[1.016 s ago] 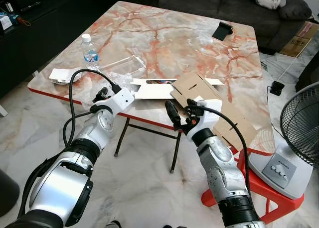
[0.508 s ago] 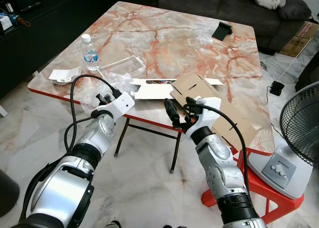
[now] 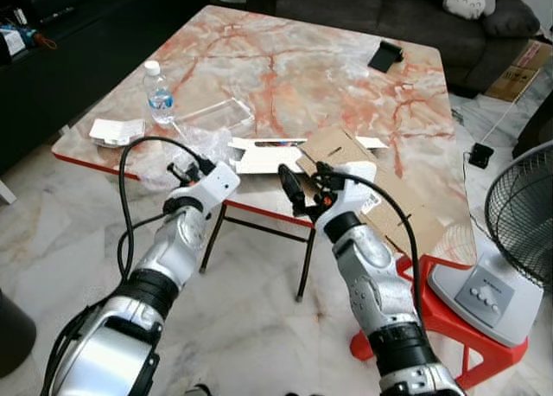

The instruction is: Picking trash to rubbish bin

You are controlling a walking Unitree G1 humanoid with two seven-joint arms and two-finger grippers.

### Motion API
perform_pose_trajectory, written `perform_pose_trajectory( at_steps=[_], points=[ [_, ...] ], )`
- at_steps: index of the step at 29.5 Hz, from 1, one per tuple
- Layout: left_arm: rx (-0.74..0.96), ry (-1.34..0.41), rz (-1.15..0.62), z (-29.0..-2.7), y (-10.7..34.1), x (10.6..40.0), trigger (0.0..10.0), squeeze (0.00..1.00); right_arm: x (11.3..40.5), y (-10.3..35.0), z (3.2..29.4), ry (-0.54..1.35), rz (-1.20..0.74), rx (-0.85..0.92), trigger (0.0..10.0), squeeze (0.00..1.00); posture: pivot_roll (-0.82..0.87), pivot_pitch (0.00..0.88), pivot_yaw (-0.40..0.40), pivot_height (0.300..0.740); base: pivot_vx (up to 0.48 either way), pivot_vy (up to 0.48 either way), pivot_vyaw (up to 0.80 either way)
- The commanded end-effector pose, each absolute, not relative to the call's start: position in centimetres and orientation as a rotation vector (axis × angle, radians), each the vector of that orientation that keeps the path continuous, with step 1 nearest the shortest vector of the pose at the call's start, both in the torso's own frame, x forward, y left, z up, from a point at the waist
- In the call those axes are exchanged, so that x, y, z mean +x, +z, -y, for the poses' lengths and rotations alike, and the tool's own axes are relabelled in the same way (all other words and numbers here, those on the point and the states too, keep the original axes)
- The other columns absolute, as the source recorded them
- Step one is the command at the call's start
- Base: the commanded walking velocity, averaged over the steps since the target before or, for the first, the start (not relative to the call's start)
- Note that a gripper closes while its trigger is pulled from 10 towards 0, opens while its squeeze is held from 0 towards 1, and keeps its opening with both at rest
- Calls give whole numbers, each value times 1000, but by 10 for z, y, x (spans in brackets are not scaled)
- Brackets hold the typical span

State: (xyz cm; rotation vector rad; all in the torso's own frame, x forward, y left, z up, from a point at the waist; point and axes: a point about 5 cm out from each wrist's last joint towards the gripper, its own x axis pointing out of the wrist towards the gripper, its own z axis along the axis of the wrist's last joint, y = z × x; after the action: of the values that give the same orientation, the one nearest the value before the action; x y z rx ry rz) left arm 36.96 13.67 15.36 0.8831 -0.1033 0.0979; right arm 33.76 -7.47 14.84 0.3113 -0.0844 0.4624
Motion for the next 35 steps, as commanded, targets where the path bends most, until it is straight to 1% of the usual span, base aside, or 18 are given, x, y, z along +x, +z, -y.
perform_pose_trajectory(
  at_steps=[1,2,4,5,10,14,16,20,21,23,28,29,30,32,35],
  points=[
    [859,127,140,-134,160,367,6588,0,340,150,76,459,96,319,10000,0,-53,49,-76,740,0,0,0],
    [847,135,157,-132,161,364,10000,0,341,151,75,460,99,321,10000,0,-50,45,-75,740,0,0,0],
    [824,152,181,-130,165,360,10000,0,342,151,74,461,103,322,10000,0,-45,39,-73,740,0,0,0],
    [824,178,219,-129,170,354,10000,0,344,152,73,465,110,324,10000,0,-42,34,-72,740,0,0,0],
    [801,267,306,-127,188,345,10000,0,347,154,71,471,119,330,10000,0,-27,15,-72,740,0,0,0],
    [789,351,355,-133,203,343,10000,0,348,155,69,479,127,335,10000,0,-24,11,-73,740,0,0,0],
    [776,405,382,-140,216,345,10000,0,349,155,68,483,131,335,10000,0,-19,0,-73,740,0,0,0],
    [747,418,417,-144,228,347,10000,0,350,157,68,484,139,335,10000,0,-18,0,-70,740,0,0,0],
    [736,396,433,-142,230,347,10000,0,351,158,68,480,147,336,10000,0,-18,0,-70,740,0,0,0],
    [713,361,443,-138,228,347,10000,0,351,158,69,474,156,339,10000,0,-19,0,-65,740,0,0,0],
    [623,308,394,-131,216,343,9882,0,351,158,70,471,159,341,10000,0,-24,0,-58,740,0,0,0],
    [597,297,379,-129,212,342,9059,0,351,157,71,470,160,341,10000,0,-24,0,-57,740,0,0,0],
    [590,275,381,-125,209,340,0,0,351,157,71,470,160,341,10000,0,-24,0,-55,740,0,0,0],
    [578,245,388,-117,206,337,0,0,351,156,71,468,161,341,10000,0,-23,0,-56,740,0,0,0],
    [564,244,389,-116,205,336,0,0,351,156,71,468,162,341,10000,0,-23,0,-56,740,0,0,0]
  ],
)
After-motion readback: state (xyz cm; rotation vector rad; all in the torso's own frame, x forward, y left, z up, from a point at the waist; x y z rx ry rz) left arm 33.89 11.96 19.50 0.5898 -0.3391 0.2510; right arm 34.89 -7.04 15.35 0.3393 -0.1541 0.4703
